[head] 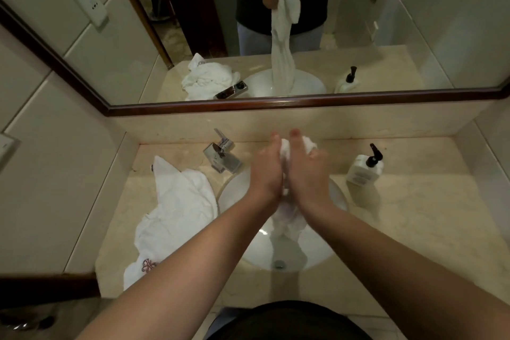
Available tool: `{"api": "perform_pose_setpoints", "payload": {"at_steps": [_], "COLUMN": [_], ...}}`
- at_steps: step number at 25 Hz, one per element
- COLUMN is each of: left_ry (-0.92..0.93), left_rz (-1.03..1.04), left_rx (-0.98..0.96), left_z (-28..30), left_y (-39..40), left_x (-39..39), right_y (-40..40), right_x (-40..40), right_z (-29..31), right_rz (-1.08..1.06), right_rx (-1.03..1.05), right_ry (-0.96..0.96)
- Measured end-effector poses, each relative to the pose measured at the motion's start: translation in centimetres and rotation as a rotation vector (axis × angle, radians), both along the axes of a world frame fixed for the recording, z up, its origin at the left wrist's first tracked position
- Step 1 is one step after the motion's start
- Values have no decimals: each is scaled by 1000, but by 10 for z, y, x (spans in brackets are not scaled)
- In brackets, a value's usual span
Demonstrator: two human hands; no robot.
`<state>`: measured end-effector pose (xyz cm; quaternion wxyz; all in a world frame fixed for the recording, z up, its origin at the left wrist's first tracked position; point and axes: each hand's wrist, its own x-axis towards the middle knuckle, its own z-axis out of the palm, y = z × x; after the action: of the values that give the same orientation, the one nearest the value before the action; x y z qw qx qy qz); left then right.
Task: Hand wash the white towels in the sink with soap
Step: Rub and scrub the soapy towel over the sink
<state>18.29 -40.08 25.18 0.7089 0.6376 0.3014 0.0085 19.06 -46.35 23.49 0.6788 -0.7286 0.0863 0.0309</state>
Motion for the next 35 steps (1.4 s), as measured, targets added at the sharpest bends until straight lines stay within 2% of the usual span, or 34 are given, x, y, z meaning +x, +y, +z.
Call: {"api": "perform_pose_setpoints", "payload": {"at_steps": [2, 5, 9, 12, 15, 18, 21, 24, 28, 31, 33, 35], "left_ry": [23, 28, -9, 25, 6, 67, 50, 73, 27, 32, 16, 44], "left_rz": [-54, 62, 18, 67, 36, 73, -61, 25, -37, 21, -105, -101], "left_rx": [25, 12, 109, 10, 87, -8, 60, 38, 55, 36, 115, 152], "left_z": [-4, -9, -16, -17, -24, -24, -26, -27, -31, -33, -38, -46], "left_y": [-1, 1, 8, 13, 18, 28, 29, 33, 29, 32, 31, 30], "left_x": [-2, -2, 1, 2, 5, 9, 14, 18, 22, 27, 27, 29], "right_y": [0, 8, 14, 19, 27, 36, 37, 38, 34, 38, 37, 39], "right_x": [7, 1, 0, 3, 11, 19, 25, 20, 30, 25, 28, 26], "right_z": [-2, -11, -14, -13, -14, -17, -18, -21, -25, -34, -41, -48], "right_rz": [-88, 37, -16, 17, -83, 33, -122, -8, -112, -1, -103, -159], "right_rx": [50, -33, 8, -35, -41, -105, -43, -54, -12, -56, -27, 19], "right_ry": [93, 22, 22, -6, 0, 9, 62, 49, 93, 85, 139, 201]}}
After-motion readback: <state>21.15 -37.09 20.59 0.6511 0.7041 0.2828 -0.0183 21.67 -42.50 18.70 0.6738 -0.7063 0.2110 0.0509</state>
